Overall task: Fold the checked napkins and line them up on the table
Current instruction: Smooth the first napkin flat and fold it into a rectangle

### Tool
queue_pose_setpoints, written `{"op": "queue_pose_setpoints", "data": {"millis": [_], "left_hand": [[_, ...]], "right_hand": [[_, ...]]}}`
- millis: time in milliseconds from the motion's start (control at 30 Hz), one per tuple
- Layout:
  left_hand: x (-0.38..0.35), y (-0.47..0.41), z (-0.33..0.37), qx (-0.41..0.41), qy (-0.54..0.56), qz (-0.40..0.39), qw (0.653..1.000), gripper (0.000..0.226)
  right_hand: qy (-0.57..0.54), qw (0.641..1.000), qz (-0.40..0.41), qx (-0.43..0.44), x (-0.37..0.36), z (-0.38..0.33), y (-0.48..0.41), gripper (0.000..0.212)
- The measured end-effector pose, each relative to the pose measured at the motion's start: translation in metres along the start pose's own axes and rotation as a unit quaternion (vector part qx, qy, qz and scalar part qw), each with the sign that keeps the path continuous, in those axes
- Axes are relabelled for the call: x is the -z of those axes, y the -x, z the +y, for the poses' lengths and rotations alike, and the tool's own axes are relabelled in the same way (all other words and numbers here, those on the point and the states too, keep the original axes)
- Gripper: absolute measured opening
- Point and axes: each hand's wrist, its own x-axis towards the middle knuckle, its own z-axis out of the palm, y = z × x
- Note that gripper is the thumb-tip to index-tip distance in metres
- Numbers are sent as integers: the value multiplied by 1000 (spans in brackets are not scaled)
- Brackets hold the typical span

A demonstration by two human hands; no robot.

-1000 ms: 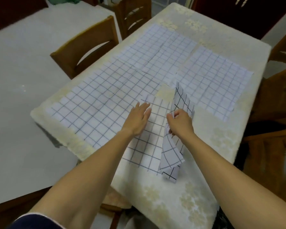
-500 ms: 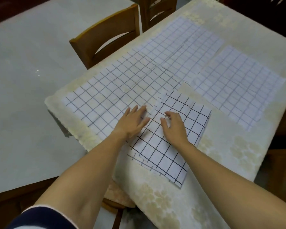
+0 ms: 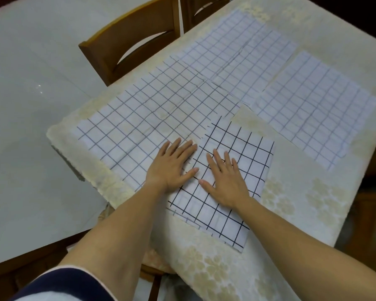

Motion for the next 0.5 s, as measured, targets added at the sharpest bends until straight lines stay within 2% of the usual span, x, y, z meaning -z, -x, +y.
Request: {"op": "queue_pose_setpoints", "data": {"millis": [133,200,267,367,500], "left_hand": [[0,0,-1,-11,-14,-5,1000,67],[1,-1,0,-12,-16,-2,1000,65],[1,0,0,-11,-12,3,1000,64],[0,0,0,-9,-17,3,1000,64],[1,-1,2,-4,-24,0,1000,64]], "right_hand": [[-66,996,53,18,4,8,2,79],[-113,987,112,-10,13,21,6,74],[-134,980,139,-45,19,42,13,70],[-102,983,124,-92,18,81,26,67],[-39,986,56,-154,12,126,32,67]]}}
